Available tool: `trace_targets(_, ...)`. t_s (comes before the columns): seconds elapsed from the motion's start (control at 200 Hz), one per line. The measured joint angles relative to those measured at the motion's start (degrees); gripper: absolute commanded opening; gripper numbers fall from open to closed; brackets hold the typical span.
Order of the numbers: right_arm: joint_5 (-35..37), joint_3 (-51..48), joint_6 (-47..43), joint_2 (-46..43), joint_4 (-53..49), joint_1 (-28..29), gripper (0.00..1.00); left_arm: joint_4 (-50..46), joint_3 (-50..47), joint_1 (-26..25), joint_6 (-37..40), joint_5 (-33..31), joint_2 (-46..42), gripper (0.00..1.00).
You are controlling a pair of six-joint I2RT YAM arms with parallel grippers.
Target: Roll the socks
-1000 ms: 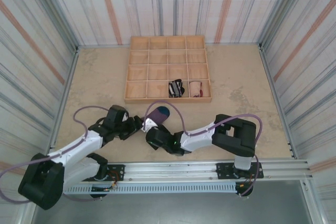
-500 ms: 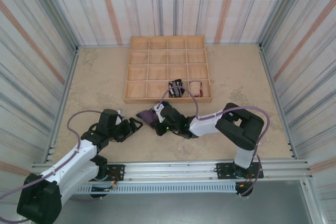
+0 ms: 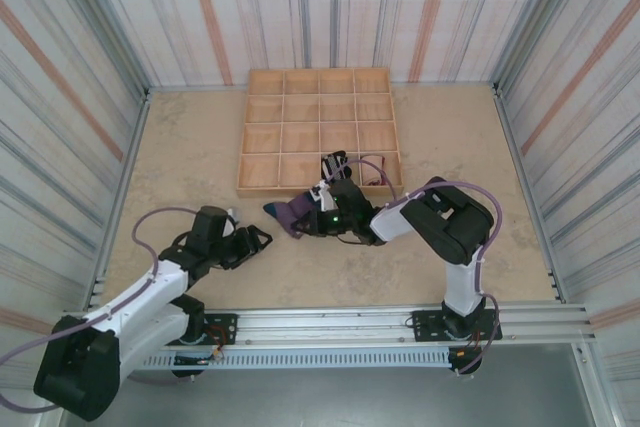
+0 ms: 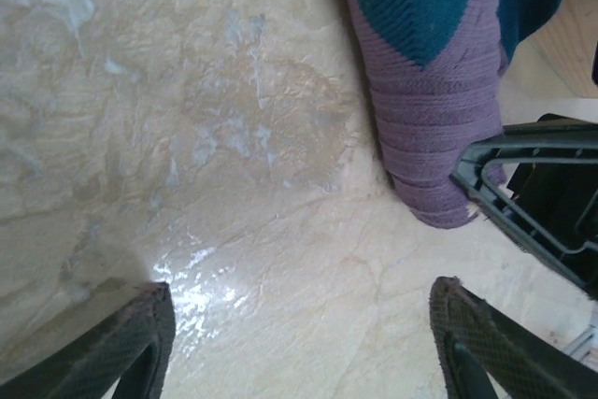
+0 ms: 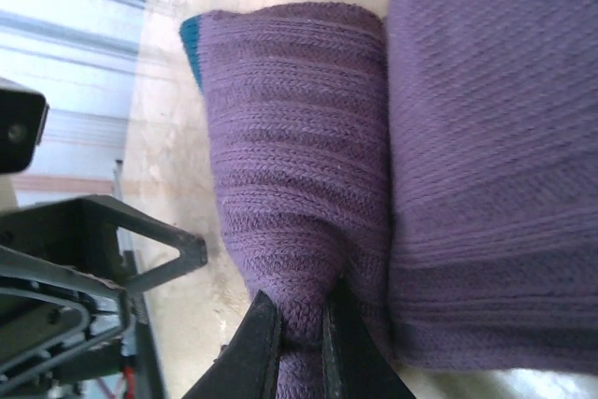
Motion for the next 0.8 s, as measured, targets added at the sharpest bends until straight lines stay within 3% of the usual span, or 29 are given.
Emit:
trace_targets(0.185, -2.5, 0.7, 8.7, 1.4, 0.8, -1.8, 0.00, 5.6, 4.5, 0.0, 2.2, -0.3, 10.8, 0.64)
trace_targets(0.321, -2.9, 0.7, 13.7, 1.5, 0.5, -2.4, 0.00, 11.1, 6.9, 0.0, 3.1, 0.2, 18.3, 0.71)
trace_targets(0.476, -2.9, 0.8, 15.9, 1.5, -0.2, -2.6, 0.00, 16.3, 8.8, 0.0, 3.4, 0.6, 23.1, 0.71)
trace_targets(0.676, -3.2, 0.9, 16.3, 1.5, -0.5, -2.7, 0.00, 20.6, 11.9, -0.9, 3.6, 0.5, 29.0, 0.63)
trace_targets(0.796, -3.6, 0.9, 16.8, 1.5, -0.5, -3.0, 0.00, 23.5, 12.5, -1.0, 3.1, 0.5, 32.2, 0.52)
